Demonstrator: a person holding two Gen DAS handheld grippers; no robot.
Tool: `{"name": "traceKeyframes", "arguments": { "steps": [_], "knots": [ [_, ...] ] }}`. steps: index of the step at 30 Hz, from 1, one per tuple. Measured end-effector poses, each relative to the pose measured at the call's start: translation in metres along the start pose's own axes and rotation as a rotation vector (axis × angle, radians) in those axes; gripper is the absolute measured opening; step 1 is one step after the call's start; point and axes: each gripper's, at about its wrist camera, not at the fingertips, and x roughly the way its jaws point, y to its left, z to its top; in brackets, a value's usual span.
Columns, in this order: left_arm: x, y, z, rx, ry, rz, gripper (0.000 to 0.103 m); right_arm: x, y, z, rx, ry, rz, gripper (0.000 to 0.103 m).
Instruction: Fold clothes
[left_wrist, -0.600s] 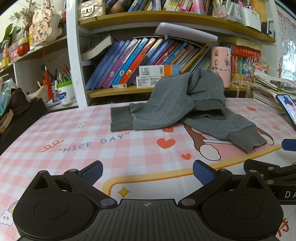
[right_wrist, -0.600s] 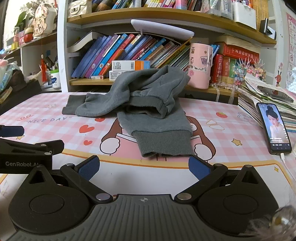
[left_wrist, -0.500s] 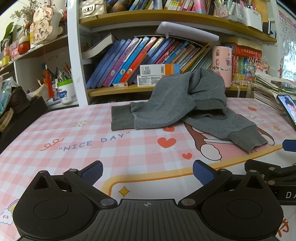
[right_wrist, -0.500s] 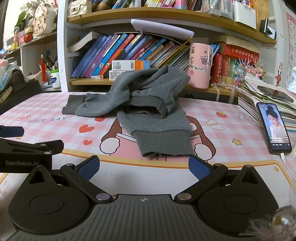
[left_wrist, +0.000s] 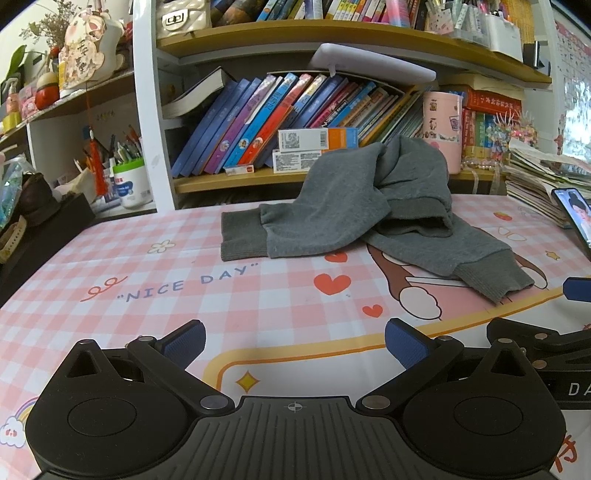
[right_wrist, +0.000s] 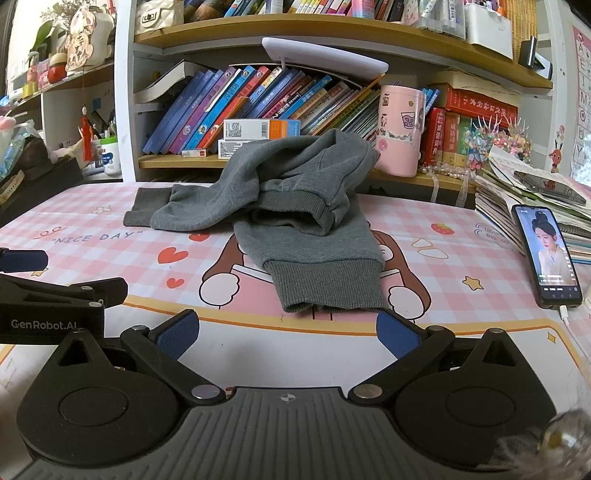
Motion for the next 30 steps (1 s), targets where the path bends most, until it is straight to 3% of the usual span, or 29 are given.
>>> {"name": "traceKeyframes", "arguments": {
  "steps": [30],
  "knots": [
    [-0.0019,-0.0021,0.0032,-0.002,0.004,-0.006,0.103,0.0002,0.0014,0.0009,-0.008,0.003,-0.004,0.103]
  ]
}}
